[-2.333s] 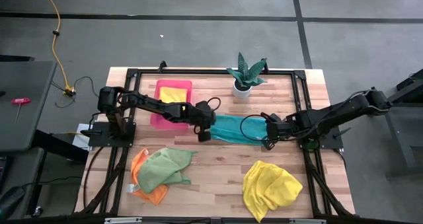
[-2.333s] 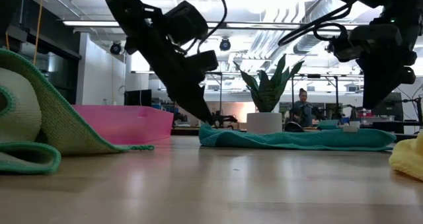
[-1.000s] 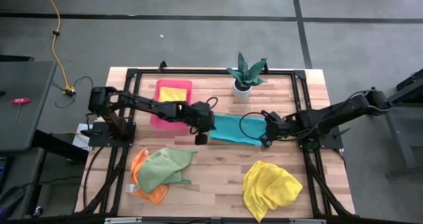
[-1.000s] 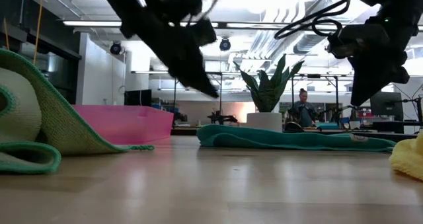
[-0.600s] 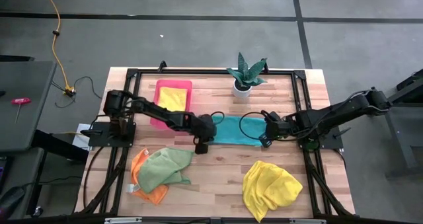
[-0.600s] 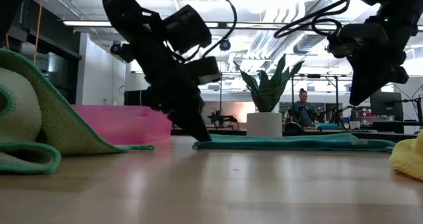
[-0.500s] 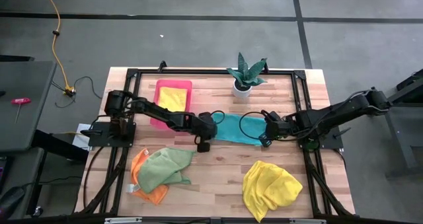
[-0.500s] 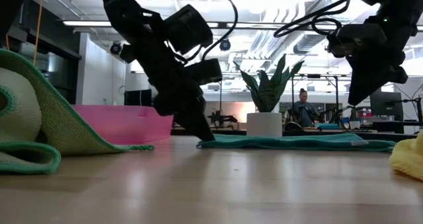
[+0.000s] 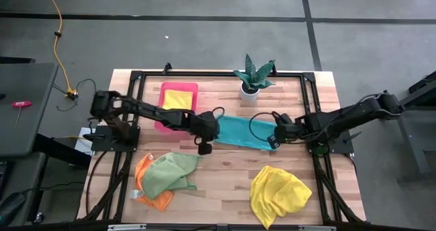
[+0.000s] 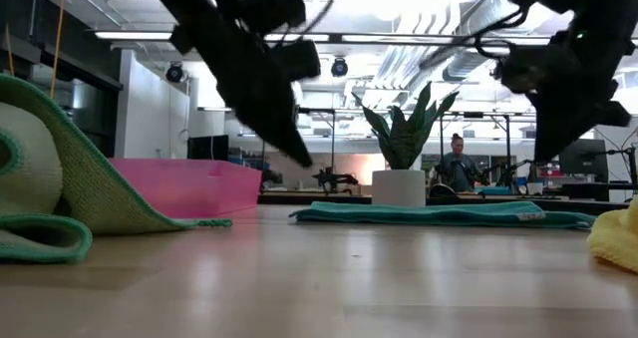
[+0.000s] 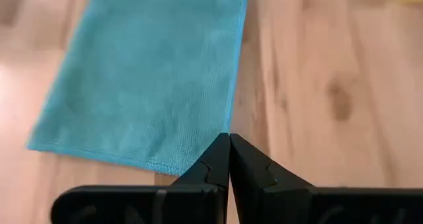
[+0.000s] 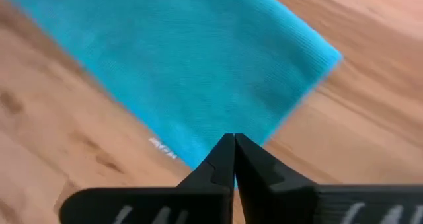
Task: Fold microfiber towels
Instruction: Fold the blue microfiber towel
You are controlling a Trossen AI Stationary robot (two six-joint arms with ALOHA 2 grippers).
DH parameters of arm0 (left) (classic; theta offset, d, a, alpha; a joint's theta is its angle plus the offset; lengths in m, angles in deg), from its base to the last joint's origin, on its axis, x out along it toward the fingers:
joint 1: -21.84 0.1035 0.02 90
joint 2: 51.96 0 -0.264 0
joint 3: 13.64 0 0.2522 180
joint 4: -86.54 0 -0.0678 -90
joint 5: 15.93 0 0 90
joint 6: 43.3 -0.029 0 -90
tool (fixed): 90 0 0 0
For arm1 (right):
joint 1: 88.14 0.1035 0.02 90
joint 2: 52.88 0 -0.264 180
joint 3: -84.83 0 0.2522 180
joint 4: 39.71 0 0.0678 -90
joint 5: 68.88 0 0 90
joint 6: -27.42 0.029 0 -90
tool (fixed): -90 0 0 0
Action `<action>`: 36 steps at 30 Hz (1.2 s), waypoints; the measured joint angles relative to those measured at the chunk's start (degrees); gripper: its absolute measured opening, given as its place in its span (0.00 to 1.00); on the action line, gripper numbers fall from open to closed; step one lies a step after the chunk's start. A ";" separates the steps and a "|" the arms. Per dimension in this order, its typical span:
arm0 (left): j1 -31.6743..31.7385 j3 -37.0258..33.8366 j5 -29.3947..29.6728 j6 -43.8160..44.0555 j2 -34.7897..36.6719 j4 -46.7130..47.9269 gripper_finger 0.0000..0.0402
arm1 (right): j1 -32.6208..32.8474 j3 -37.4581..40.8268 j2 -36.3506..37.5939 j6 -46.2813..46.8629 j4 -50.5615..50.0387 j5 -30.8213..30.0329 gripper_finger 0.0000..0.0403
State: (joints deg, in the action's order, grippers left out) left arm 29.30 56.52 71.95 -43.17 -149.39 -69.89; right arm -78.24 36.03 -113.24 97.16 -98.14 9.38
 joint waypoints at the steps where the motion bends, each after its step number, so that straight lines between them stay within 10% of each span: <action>1: 0.00 -0.02 -0.21 0.25 1.90 1.48 0.00 | -0.93 0.31 0.01 0.90 -0.05 1.20 0.02; 14: -0.50 -0.05 -6.17 1.30 26.41 -1.79 0.00 | -11.13 9.71 -0.28 9.04 10.49 8.39 0.53; 26: -2.91 -17.13 -6.20 13.27 37.53 -38.82 0.00 | -13.22 9.37 -8.10 13.40 16.31 8.85 0.55; 36: -2.91 -17.79 -2.20 9.80 43.92 -38.73 0.00 | -12.14 9.35 -10.68 18.35 16.59 8.06 0.48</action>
State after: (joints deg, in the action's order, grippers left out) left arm 26.39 38.73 69.75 -33.37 -105.47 -108.62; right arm -90.37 45.38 -123.92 115.51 -81.55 17.43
